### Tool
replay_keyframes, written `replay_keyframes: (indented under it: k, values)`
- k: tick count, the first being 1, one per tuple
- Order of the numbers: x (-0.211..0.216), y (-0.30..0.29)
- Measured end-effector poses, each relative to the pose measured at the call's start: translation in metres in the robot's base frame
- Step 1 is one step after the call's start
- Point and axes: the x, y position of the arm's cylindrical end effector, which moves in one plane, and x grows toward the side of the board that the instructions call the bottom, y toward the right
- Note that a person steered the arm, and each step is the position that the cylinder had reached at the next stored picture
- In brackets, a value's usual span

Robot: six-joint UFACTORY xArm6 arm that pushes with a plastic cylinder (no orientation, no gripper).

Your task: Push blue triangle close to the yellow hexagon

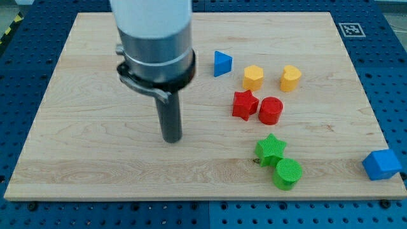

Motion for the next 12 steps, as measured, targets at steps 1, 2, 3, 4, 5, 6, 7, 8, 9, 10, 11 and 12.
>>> replay_keyframes:
  k: [1, 2, 3, 4, 5, 6, 7, 8, 9, 10, 11, 12]
  values:
    - [-0.032, -0.021]
    - [-0.054, -0.026]
    - [-0.065, -0.007]
    - [-0.081, 0.016]
    - [-0.117, 0.022]
    - [-0.162, 0.022]
    - [-0.189, 0.021]
    - [-0.189, 0.037]
    - [-0.187, 0.066]
    - [-0.175, 0.101]
    - [-0.162, 0.131]
    - [-0.150, 0.158]
